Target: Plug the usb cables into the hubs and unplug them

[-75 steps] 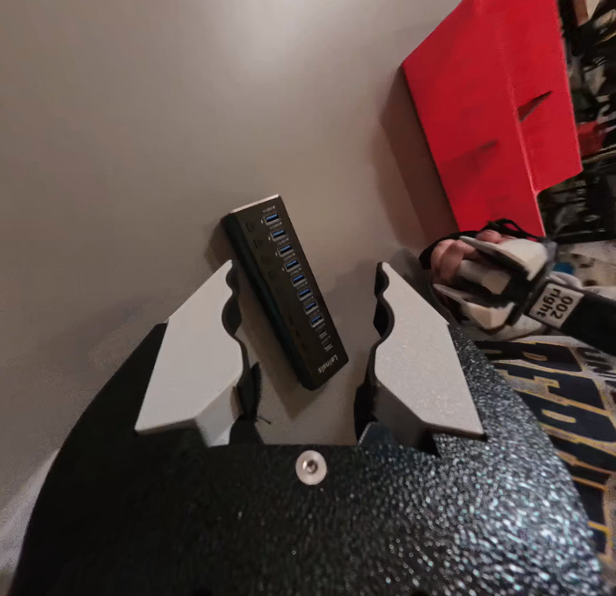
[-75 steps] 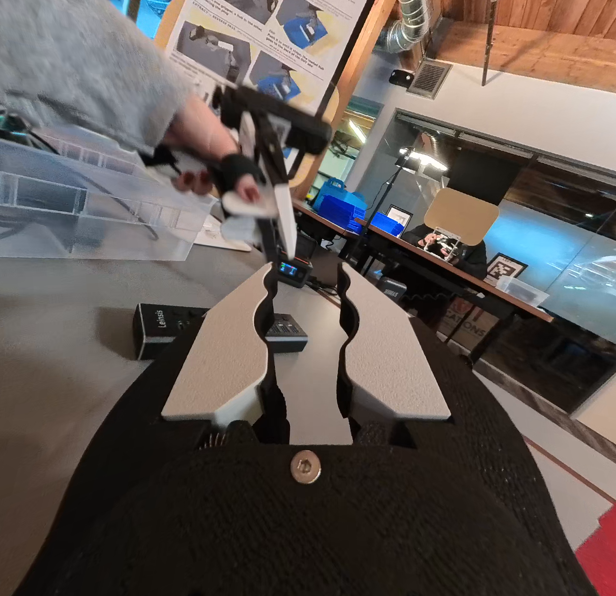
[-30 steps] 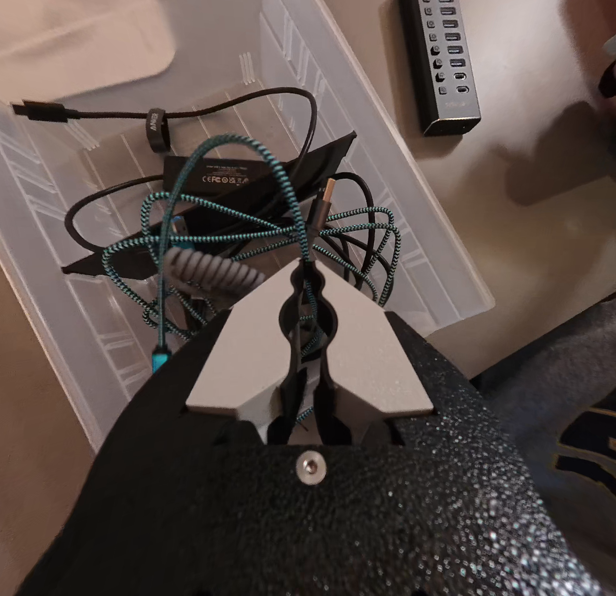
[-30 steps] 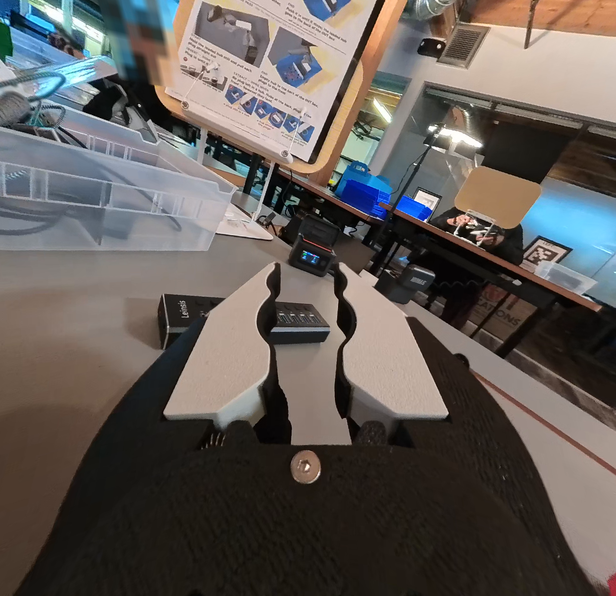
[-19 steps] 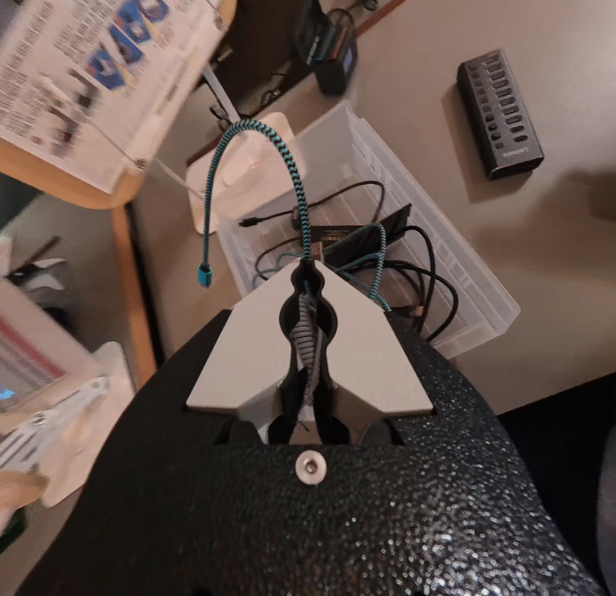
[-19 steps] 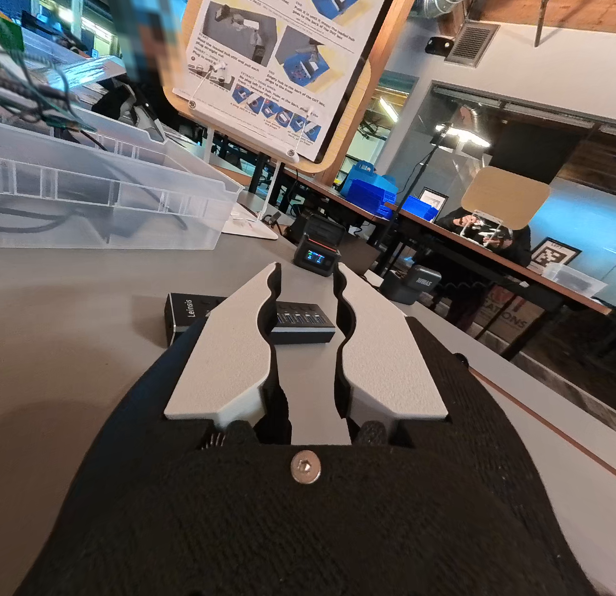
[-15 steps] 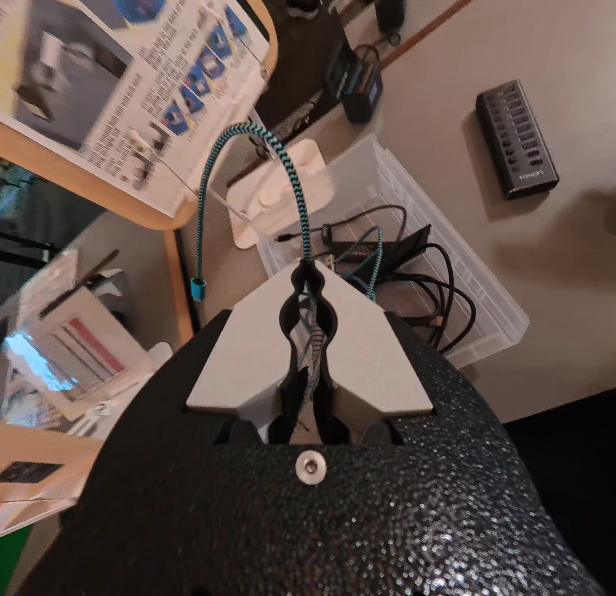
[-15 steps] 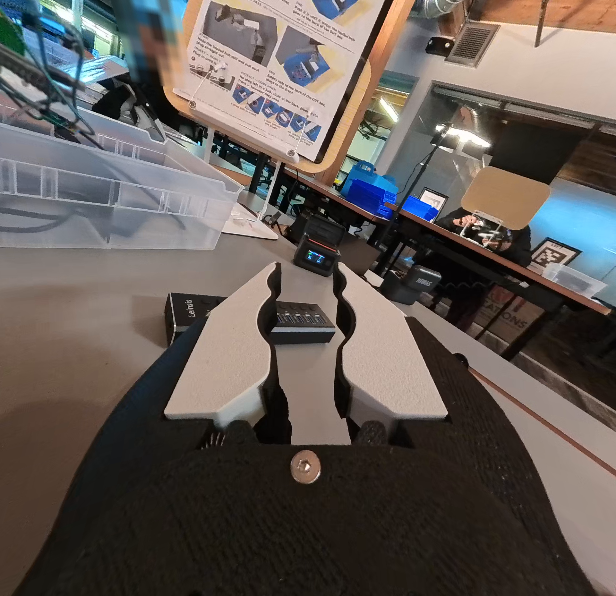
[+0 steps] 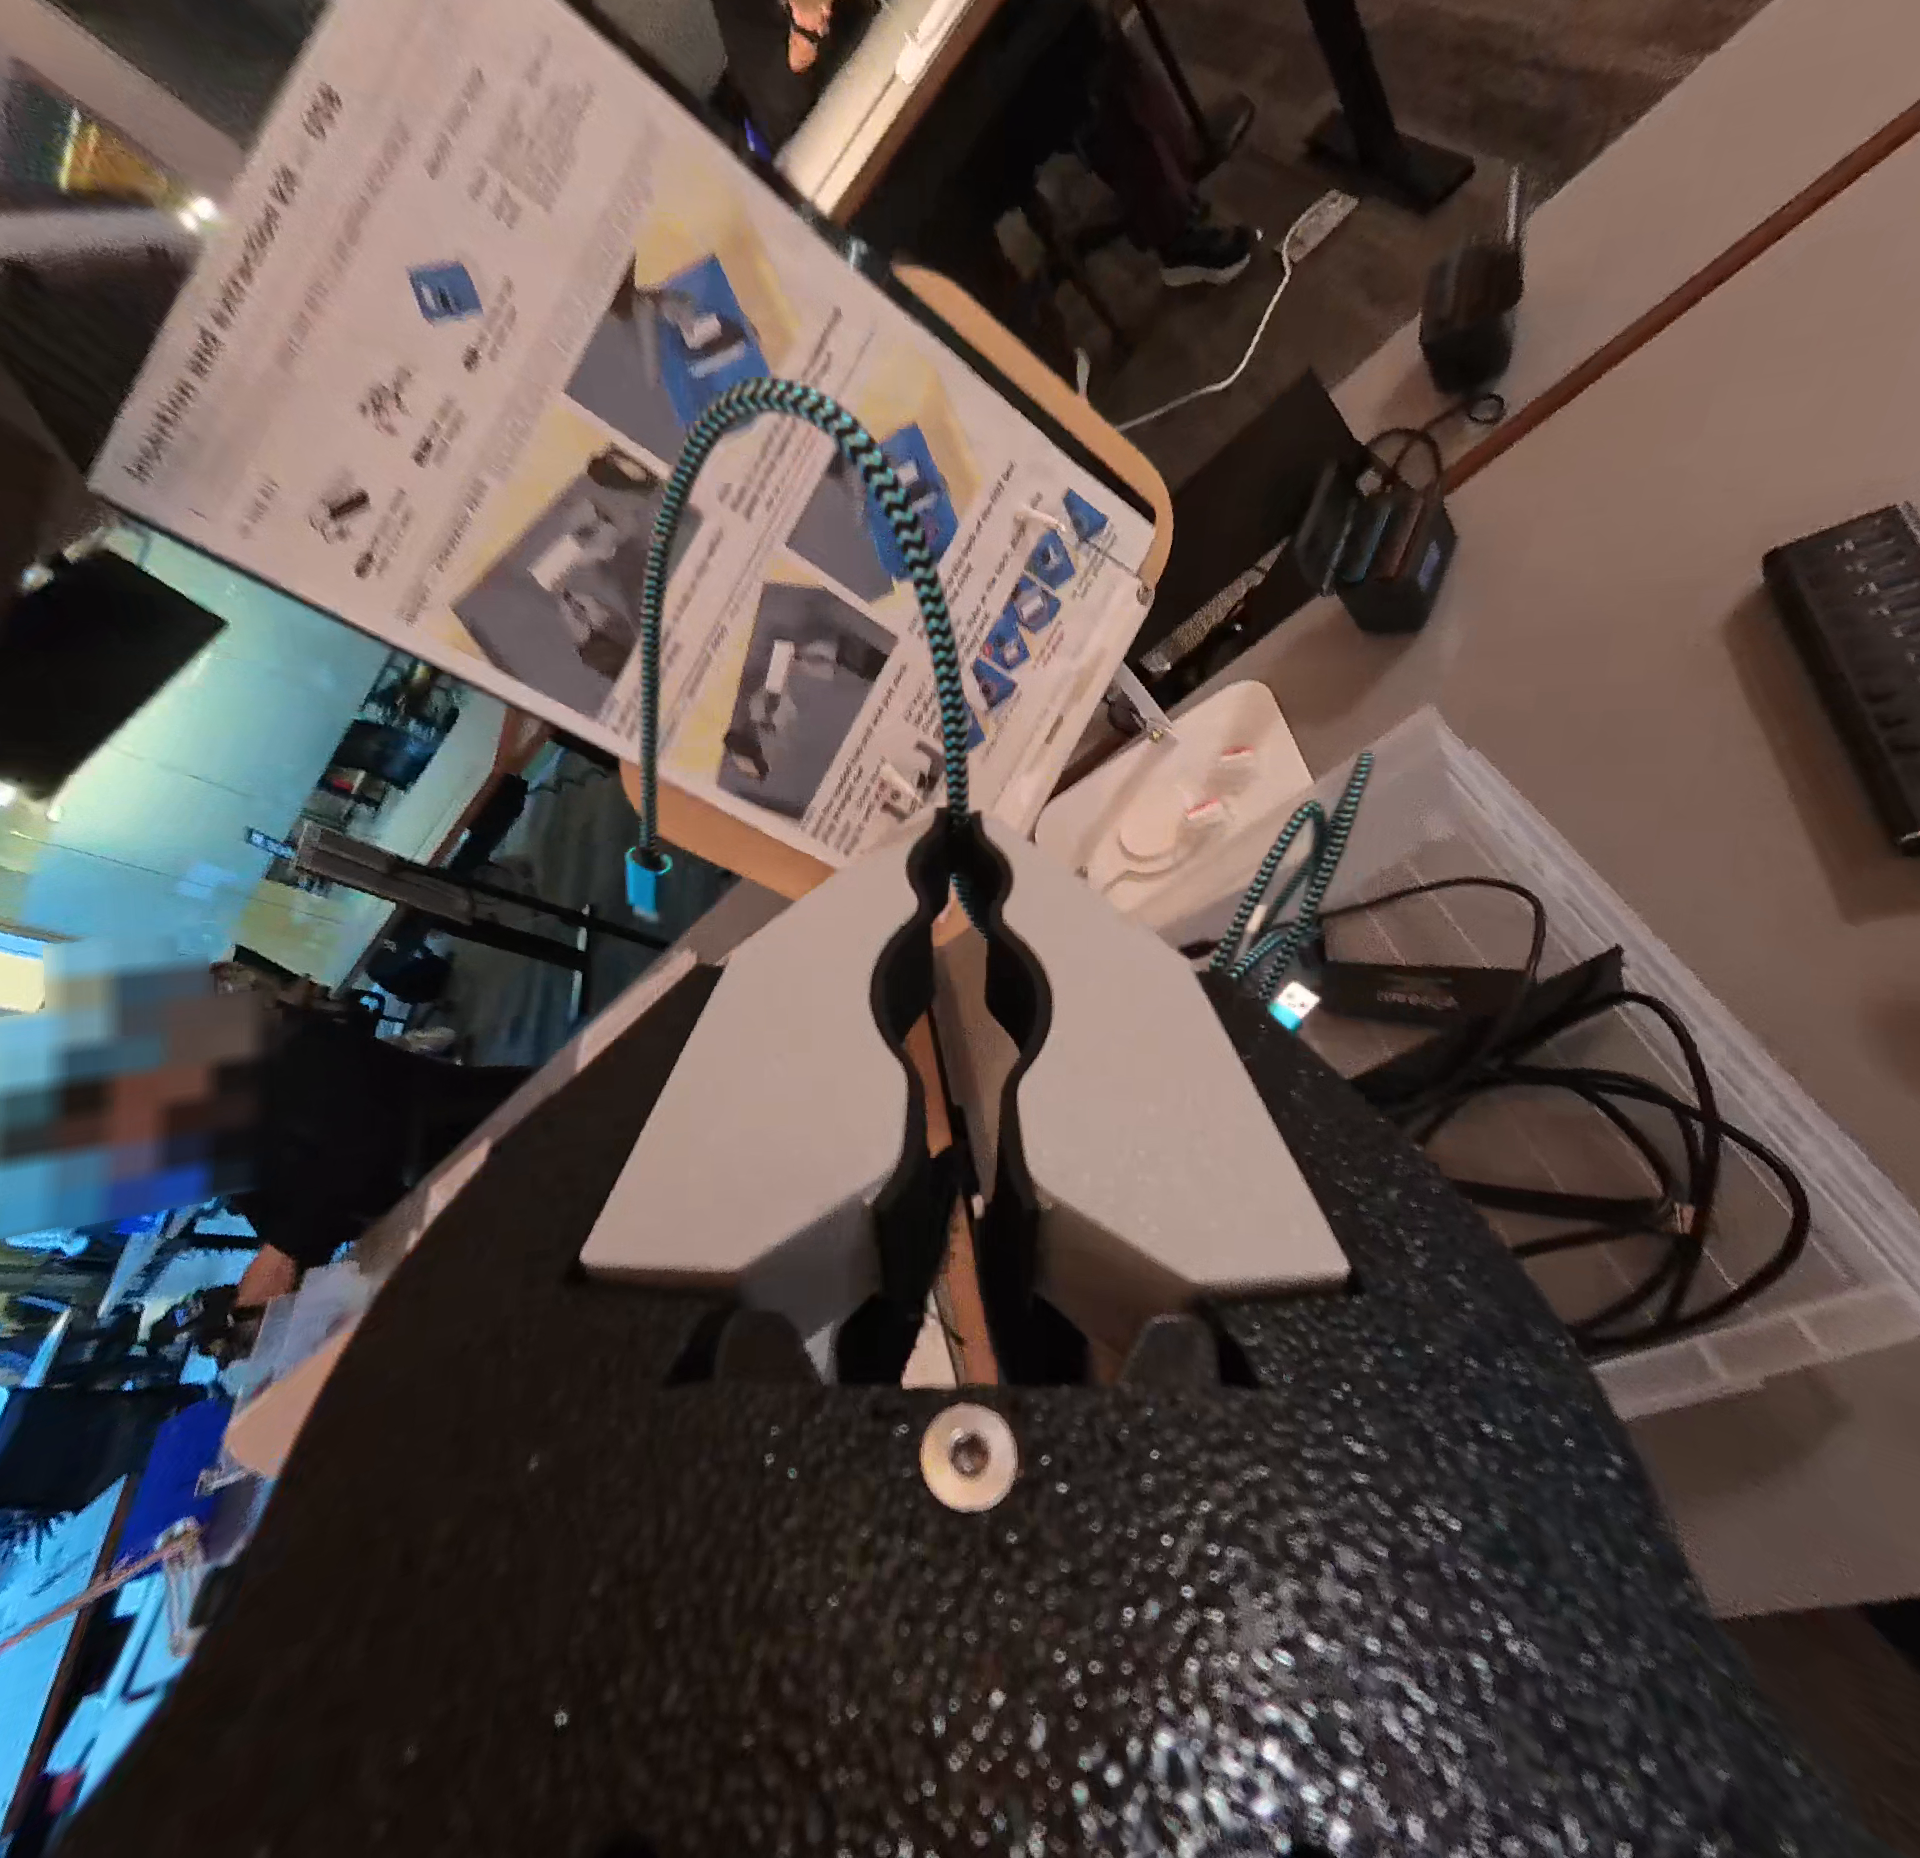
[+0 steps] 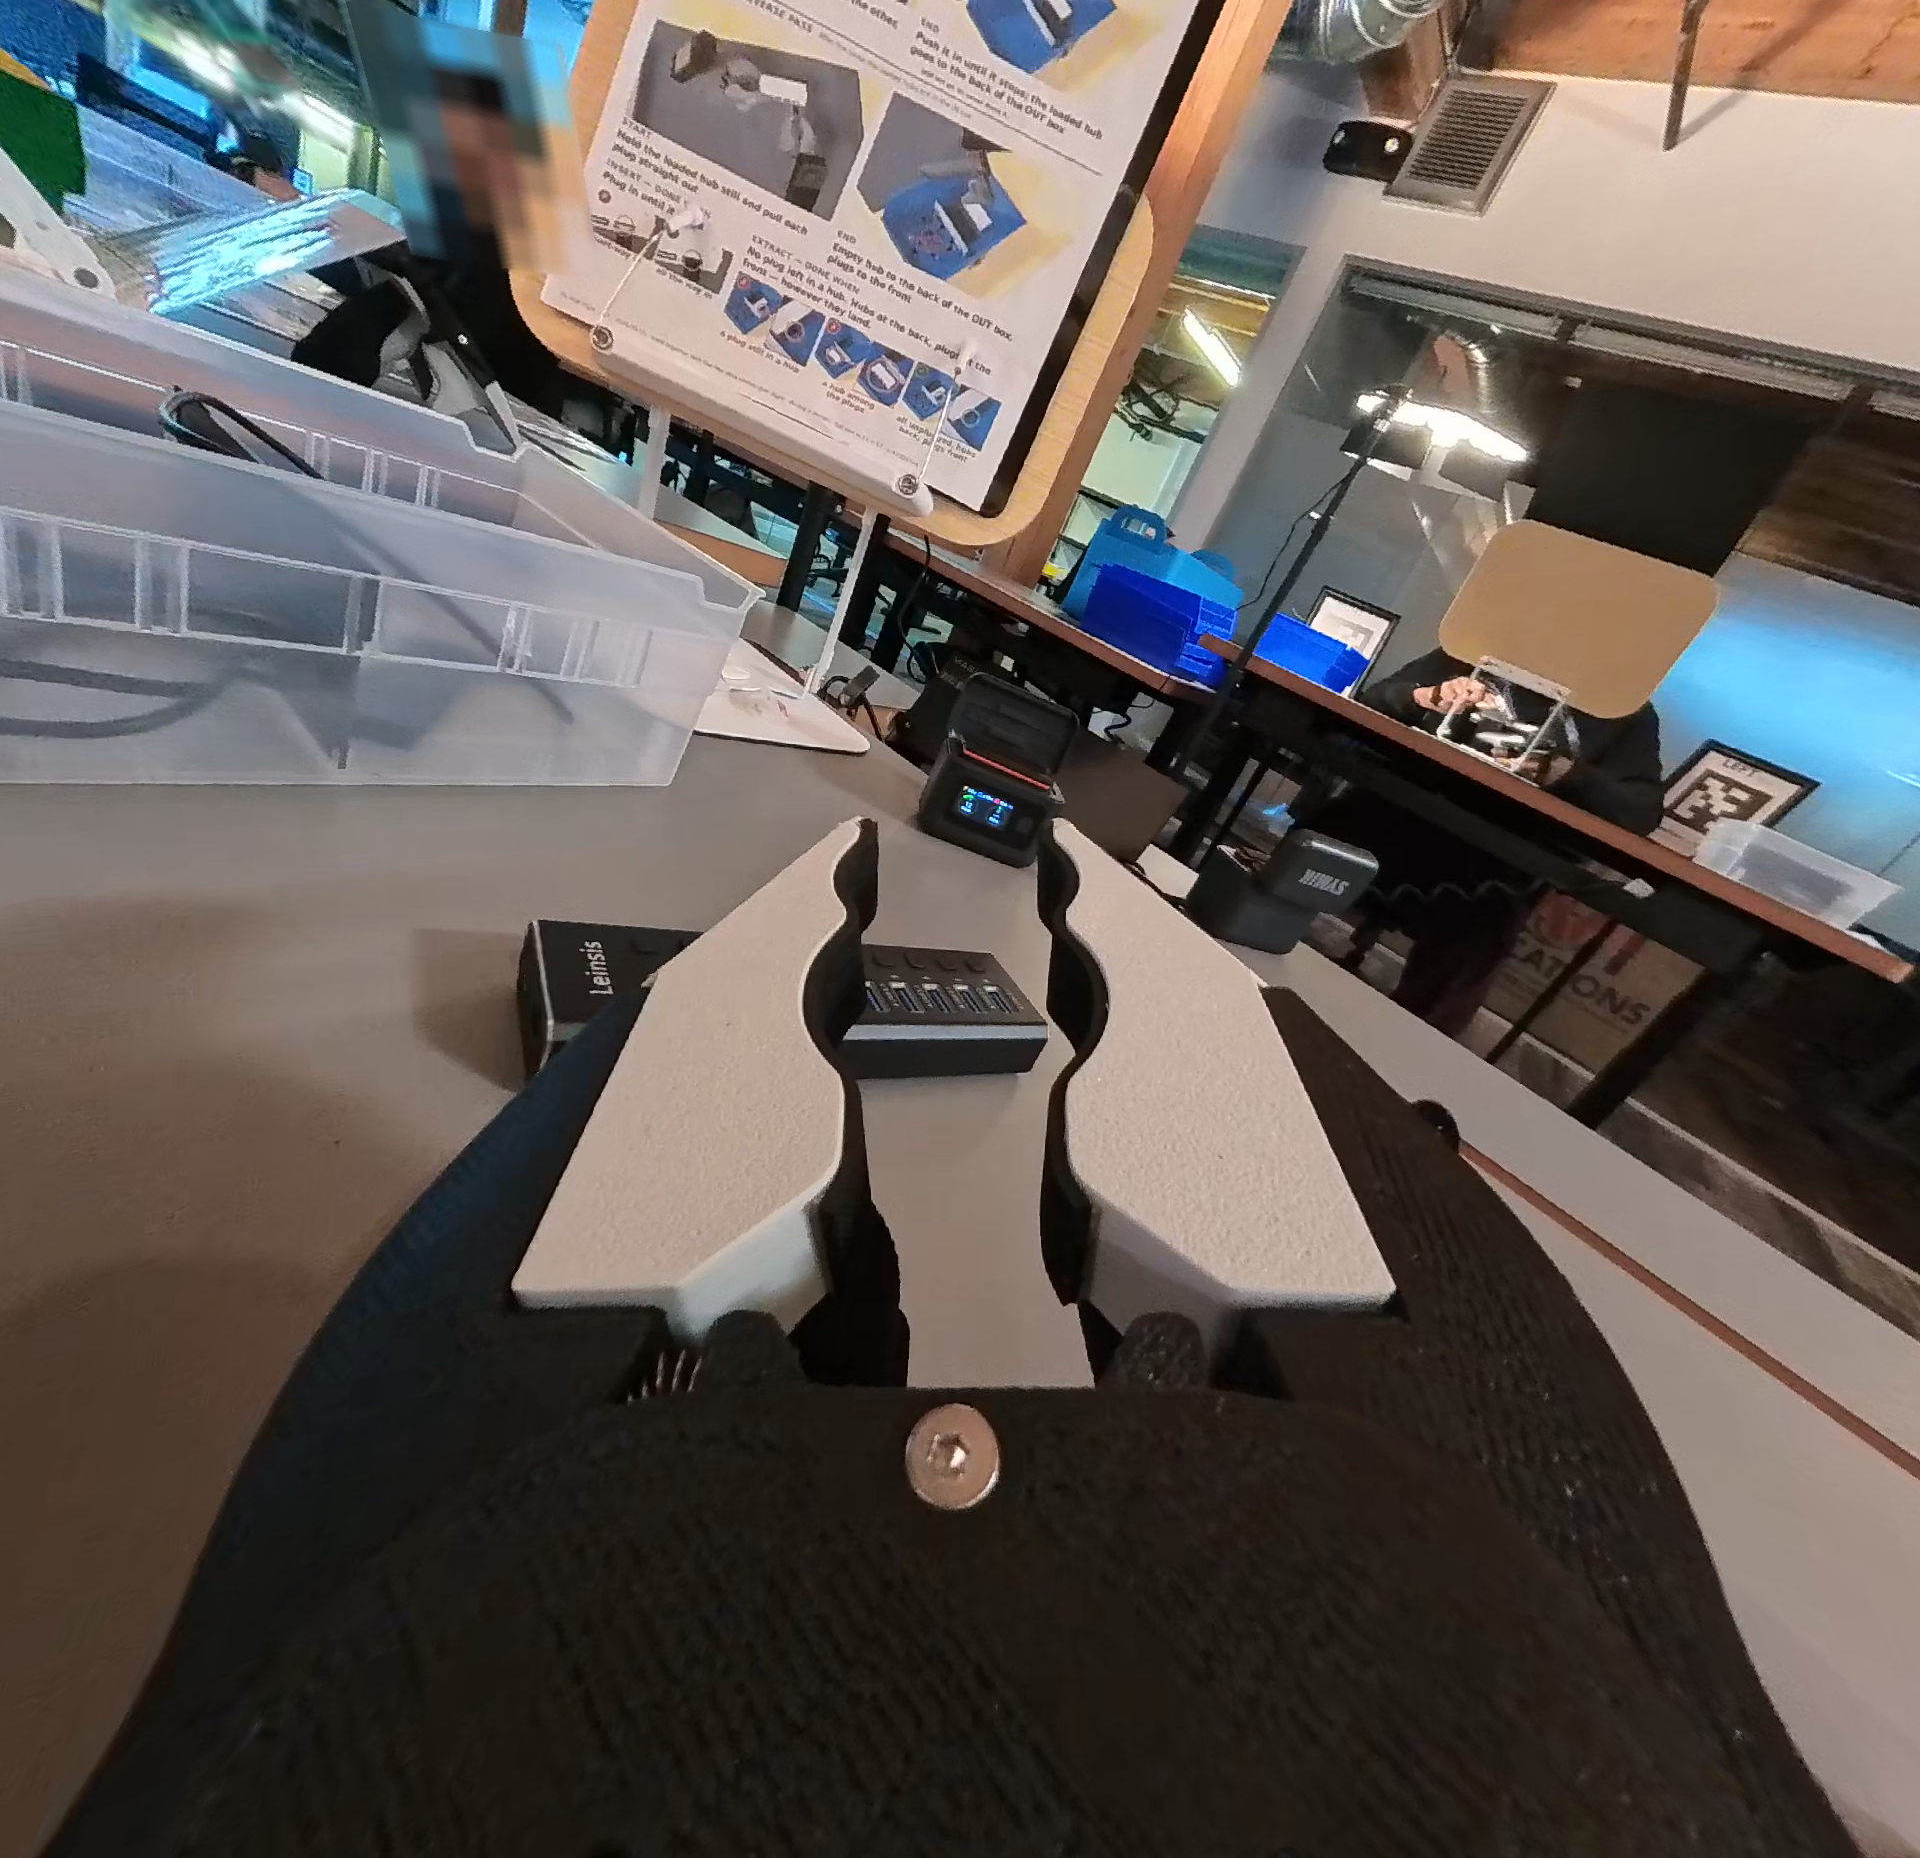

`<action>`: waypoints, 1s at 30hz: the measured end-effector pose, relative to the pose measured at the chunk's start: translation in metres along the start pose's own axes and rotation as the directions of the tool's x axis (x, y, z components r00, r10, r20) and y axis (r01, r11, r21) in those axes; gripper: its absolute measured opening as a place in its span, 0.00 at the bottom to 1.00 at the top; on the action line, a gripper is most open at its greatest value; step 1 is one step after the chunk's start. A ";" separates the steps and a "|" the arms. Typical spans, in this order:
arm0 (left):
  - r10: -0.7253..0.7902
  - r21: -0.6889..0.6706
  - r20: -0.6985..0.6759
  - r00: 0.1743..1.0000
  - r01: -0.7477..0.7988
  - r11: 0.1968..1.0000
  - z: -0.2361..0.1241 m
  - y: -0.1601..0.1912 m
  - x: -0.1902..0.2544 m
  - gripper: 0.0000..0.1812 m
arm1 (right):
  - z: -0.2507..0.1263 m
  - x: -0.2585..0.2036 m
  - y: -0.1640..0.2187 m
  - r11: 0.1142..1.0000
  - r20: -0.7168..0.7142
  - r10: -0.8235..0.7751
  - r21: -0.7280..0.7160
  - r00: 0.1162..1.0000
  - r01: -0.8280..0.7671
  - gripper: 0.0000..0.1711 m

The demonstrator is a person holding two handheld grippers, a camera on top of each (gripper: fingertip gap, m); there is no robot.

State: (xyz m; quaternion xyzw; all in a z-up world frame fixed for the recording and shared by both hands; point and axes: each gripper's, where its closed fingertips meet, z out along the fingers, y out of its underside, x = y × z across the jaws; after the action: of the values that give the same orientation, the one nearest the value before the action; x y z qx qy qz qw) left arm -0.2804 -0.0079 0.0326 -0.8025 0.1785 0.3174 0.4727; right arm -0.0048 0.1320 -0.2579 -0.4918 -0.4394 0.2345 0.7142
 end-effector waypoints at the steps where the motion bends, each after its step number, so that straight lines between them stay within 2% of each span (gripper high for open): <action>1: 0.007 0.014 -0.006 1.000 -0.007 1.000 0.000 -0.008 0.000 0.00 | 0.000 0.000 0.000 1.000 0.000 -0.001 0.002 1.000 0.001 0.17; 7: 0.093 0.076 -0.080 0.992 -0.087 0.993 0.017 -0.057 0.026 0.00 | -0.001 0.001 -0.006 1.000 -0.015 -0.016 0.026 1.000 0.016 0.17; 13: 0.163 0.161 -0.215 0.963 -0.130 0.978 0.046 -0.107 0.081 0.00 | -0.006 0.014 -0.012 0.999 -0.079 -0.010 0.051 0.997 0.014 0.17; 23: 0.217 0.297 -0.506 0.835 -0.068 0.953 0.131 -0.194 0.217 0.00 | -0.014 0.020 -0.027 0.991 -0.132 -0.050 0.118 0.990 0.066 0.16; 26: 0.176 0.278 -0.577 0.797 -0.011 0.960 0.164 -0.214 0.261 0.00 | -0.017 0.038 -0.020 0.995 -0.207 -0.046 0.079 0.977 0.063 0.17; 30: 0.089 0.235 -0.676 0.732 0.100 0.967 0.205 -0.219 0.321 0.00 | -0.025 0.070 -0.003 0.998 -0.302 0.066 0.039 0.951 -0.057 0.17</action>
State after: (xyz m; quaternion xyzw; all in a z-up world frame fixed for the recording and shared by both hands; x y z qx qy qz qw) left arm 0.0146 0.2822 -0.1158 -0.7955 0.3761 -0.0256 0.4744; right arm 0.0512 0.1723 -0.2310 -0.5247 -0.3055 0.1852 0.7727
